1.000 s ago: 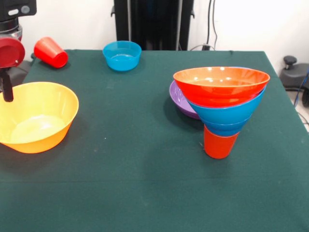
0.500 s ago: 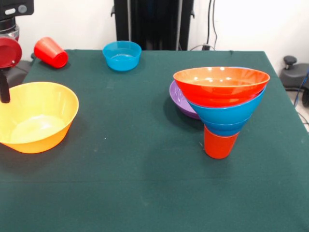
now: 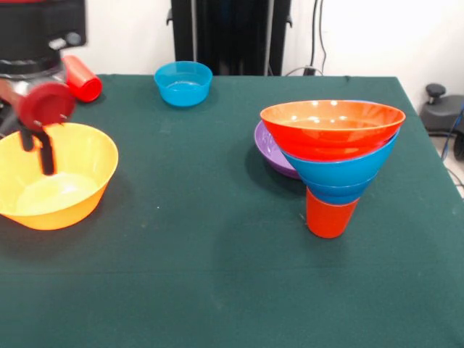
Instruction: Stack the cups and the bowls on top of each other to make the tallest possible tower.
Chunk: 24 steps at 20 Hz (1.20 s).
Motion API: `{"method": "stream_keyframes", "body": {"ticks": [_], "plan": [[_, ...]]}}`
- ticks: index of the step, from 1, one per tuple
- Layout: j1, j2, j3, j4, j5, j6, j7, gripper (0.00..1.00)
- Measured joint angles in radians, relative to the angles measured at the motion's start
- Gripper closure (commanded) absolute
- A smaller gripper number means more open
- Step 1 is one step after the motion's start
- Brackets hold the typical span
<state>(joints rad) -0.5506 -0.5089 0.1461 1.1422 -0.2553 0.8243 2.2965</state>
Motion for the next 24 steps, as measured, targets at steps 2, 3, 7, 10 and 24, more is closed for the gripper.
{"method": "stream_keyframes", "body": {"ticks": [2, 3, 7, 10, 24], "plan": [[0.032, 0.019, 0.002, -0.005, -0.001, 0.0, 0.0, 0.0], [0.04, 0.024, 0.003, -0.005, -0.001, -0.002, 0.0, 0.0], [0.07, 0.049, 0.004, -0.005, -0.001, -0.032, 0.0, 0.0], [0.079, 0.069, 0.004, -0.006, 0.0, -0.068, 0.0, 0.0], [0.143, 0.103, -0.101, 0.009, -0.005, -0.092, 0.0, 0.0]]}}
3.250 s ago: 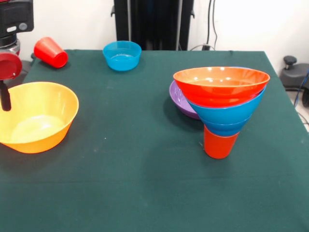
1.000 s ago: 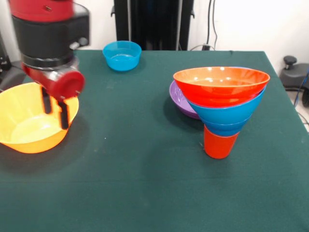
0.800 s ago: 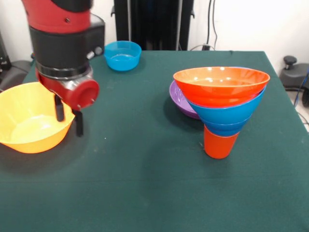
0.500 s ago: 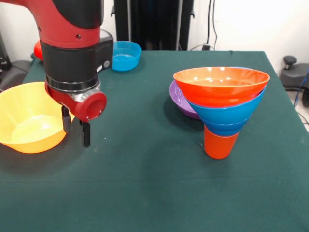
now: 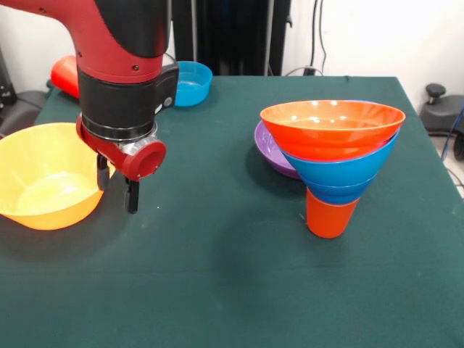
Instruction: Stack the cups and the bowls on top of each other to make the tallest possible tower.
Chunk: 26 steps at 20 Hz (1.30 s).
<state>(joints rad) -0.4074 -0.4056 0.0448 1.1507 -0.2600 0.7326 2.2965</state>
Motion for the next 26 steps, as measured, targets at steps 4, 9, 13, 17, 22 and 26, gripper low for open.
{"method": "stream_keyframes", "body": {"ticks": [4, 9, 13, 17, 22, 26], "plan": [[0.015, -0.009, -0.038, 0.026, 0.0, 0.0, 0.0, 0.0], [0.024, -0.025, -0.072, 0.062, 0.0, 0.0, 0.0, 0.0], [0.033, -0.029, -0.105, 0.083, 0.0, 0.0, 0.0, 0.0], [0.04, -0.029, -0.124, 0.096, 0.0, 0.0, 0.0, 0.0], [0.05, -0.029, -0.148, 0.124, 0.001, -0.013, 0.0, 0.0], [0.052, -0.027, -0.157, 0.15, 0.001, -0.045, 0.0, 0.0]]}}
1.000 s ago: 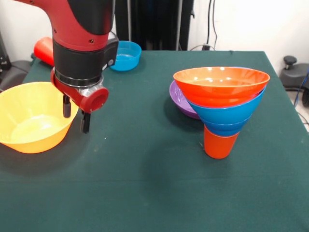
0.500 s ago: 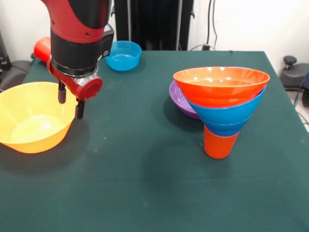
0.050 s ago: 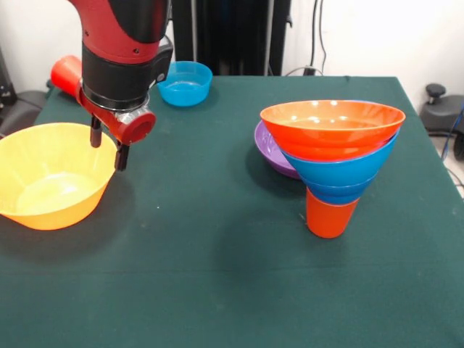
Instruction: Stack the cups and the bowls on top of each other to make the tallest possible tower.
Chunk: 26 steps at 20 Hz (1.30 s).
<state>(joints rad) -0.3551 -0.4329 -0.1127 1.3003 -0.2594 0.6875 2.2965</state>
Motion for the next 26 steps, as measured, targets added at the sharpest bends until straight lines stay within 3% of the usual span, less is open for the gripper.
{"method": "stream_keyframes", "body": {"ticks": [13, 22, 26], "plan": [[0.021, 0.044, -0.023, 0.046, 0.0, -0.169, 0.0, 0.0], [0.079, 0.1, -0.099, 0.046, 0.001, -0.225, 0.0, 0.0], [0.144, 0.136, -0.183, 0.046, -0.002, -0.229, 0.0, 0.0]]}}
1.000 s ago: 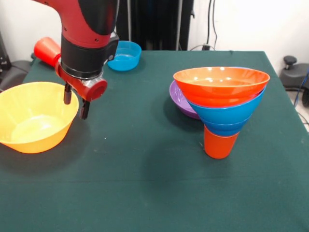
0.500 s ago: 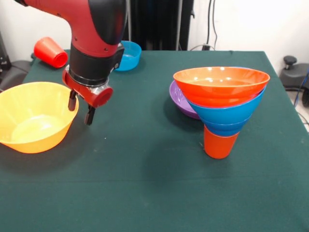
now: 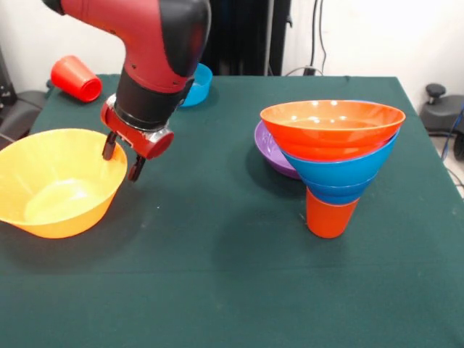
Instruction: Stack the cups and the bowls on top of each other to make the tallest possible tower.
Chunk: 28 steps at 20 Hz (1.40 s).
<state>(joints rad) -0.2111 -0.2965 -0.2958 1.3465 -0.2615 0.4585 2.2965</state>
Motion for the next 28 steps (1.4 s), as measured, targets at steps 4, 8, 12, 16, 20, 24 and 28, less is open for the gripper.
{"method": "stream_keyframes", "body": {"ticks": [4, 8, 12, 16, 20, 24, 28], "plan": [[0.055, 0.032, -0.066, -0.001, -0.006, 0.0, 0.0, 0.0], [0.094, 0.064, -0.118, -0.004, -0.006, 0.0, 0.0, 0.0], [0.111, 0.085, -0.152, -0.007, -0.006, 0.0, 0.0, 0.0], [0.117, 0.113, -0.195, -0.021, -0.006, 0.0, 0.0, 0.0], [0.117, 0.136, -0.225, -0.036, -0.006, 0.0, 0.0, 0.0], [0.117, 0.144, -0.234, -0.044, -0.006, -0.001, 0.0, 0.0], [0.115, 0.151, -0.239, -0.056, -0.006, -0.031, 0.0, 1.0]]}}
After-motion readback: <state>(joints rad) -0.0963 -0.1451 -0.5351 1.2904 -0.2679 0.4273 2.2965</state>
